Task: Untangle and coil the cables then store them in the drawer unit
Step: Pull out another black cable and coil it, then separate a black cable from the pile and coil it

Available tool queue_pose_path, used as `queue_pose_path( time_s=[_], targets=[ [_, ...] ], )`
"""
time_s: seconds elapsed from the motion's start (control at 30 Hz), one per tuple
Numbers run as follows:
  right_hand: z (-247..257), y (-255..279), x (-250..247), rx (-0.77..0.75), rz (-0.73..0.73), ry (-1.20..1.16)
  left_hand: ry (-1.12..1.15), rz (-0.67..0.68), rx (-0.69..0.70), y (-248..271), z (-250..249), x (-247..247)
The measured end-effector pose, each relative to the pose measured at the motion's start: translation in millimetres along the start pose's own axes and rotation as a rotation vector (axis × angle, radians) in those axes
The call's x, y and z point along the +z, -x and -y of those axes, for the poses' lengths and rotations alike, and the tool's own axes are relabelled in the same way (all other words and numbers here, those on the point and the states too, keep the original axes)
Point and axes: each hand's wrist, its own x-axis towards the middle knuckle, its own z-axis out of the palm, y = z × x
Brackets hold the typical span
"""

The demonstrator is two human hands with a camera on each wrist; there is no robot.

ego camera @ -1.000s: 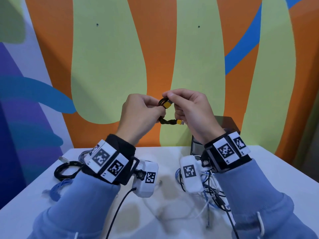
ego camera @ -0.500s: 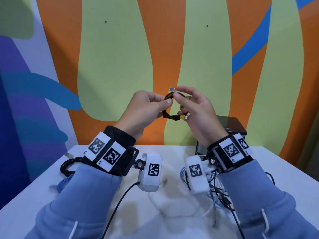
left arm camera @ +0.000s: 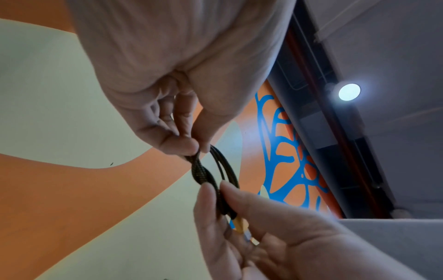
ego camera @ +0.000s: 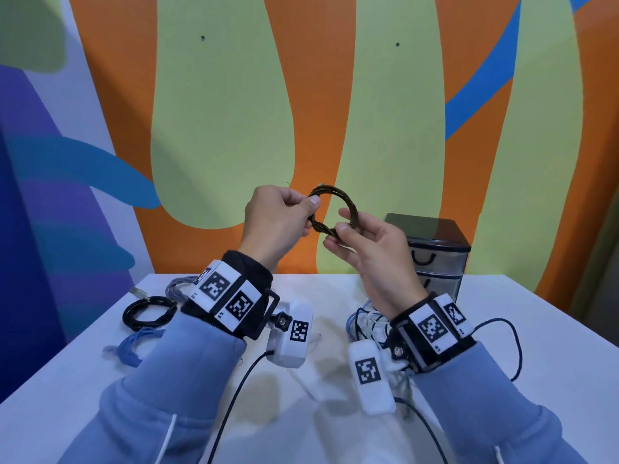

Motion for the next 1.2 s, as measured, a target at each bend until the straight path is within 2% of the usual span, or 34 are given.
queue_pose_path(
  time_s=[0.1, 0.13, 0.2, 0.3, 0.37, 0.43, 0.53, 0.77, 0.87, 0.93, 1.03, 1.13, 1.2],
  targets=[
    [-1, 9, -8, 0.039, 0.075, 0.071, -0.109, -0.015, 0.075, 14, 4, -1],
    [1, 12, -14, 0.057, 0.121, 0.205, -0.180, -0.022, 0.102, 19, 6, -4],
    [8, 17, -29, 0.077, 0.227, 0.625, -0.326, -0.040, 0.125, 24, 9, -17],
    [14, 19, -55, 0.107, 0.259, 1.188, -0.469, -0.063, 0.111, 19, 12, -50],
    [13, 16, -67, 0.214, 0.302, 1.440, -0.577, -0.053, 0.078, 12, 13, -72],
    [8, 15, -70, 0.363, 0.396, 1.536, -0.723, 0.015, 0.012, 9, 17, -88],
    [-1, 20, -66, 0.397, 0.474, 1.565, -0.933, 0.131, -0.093, 8, 35, -106],
    [-18, 21, -62, 0.407, 0.572, 1.369, -1.215, 0.207, -0.334, 8, 86, -127],
    [-22, 24, -59, 0.432, 0.574, 1.294, -1.354, 0.228, -0.355, 17, 91, -123],
    [-24, 26, -58, 0.405, 0.560, 1.161, -1.399, 0.234, -0.326, 19, 89, -118],
    [-28, 26, -54, 0.281, 0.442, 0.884, -1.286, 0.226, -0.189, 21, 75, -97],
    [-27, 24, -47, 0.178, 0.326, 0.622, -0.940, 0.338, -0.042, 33, 55, -61],
    [-25, 24, -44, 0.130, 0.255, 0.500, -0.678, 0.436, -0.052, 41, 45, -38]
  ],
)
